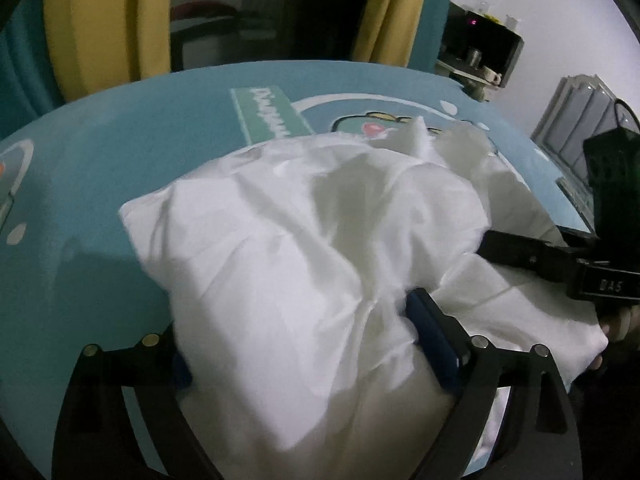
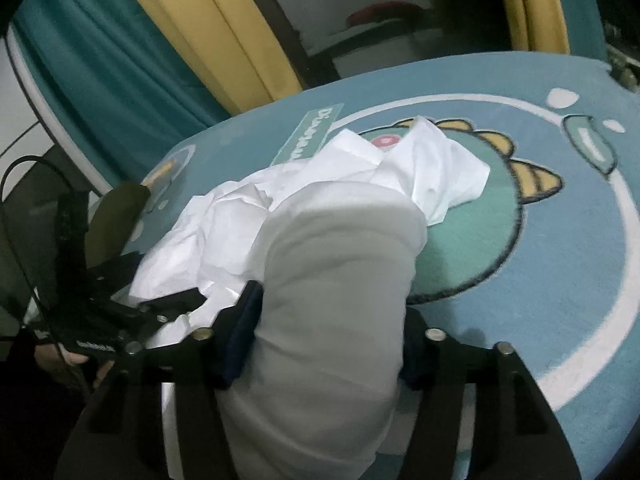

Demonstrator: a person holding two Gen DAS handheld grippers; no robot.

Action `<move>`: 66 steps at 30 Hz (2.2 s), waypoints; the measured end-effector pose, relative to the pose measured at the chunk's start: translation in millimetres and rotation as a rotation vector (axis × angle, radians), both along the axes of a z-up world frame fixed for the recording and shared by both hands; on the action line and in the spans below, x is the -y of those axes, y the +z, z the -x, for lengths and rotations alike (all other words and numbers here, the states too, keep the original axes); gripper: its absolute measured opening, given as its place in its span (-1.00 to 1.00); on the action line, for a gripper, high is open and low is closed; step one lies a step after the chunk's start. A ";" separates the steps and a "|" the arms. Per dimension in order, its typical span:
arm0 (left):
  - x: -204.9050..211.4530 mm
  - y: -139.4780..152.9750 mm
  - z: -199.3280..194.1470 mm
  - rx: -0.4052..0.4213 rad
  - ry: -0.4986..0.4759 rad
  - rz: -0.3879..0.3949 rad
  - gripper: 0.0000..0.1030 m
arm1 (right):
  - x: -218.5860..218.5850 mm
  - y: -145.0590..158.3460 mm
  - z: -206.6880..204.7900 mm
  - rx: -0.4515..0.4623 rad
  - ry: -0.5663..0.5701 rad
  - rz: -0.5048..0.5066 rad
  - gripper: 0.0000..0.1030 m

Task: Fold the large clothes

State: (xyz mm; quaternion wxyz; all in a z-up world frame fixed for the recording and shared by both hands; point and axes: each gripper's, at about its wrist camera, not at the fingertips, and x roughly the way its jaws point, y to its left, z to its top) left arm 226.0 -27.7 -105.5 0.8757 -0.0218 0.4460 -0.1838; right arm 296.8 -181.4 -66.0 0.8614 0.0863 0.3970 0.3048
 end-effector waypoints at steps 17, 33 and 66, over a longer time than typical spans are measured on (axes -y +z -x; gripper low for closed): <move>-69.9 66.4 16.8 0.195 0.047 0.238 -0.69 | -89.5 101.7 30.9 0.346 0.174 0.062 -0.57; -259.3 89.5 -27.0 0.218 0.247 0.065 -0.68 | -266.1 103.0 -46.3 0.334 0.282 -0.036 -0.57; -265.4 64.2 36.7 0.085 0.450 -0.101 -0.40 | -164.5 28.5 -25.5 0.055 0.013 0.098 0.64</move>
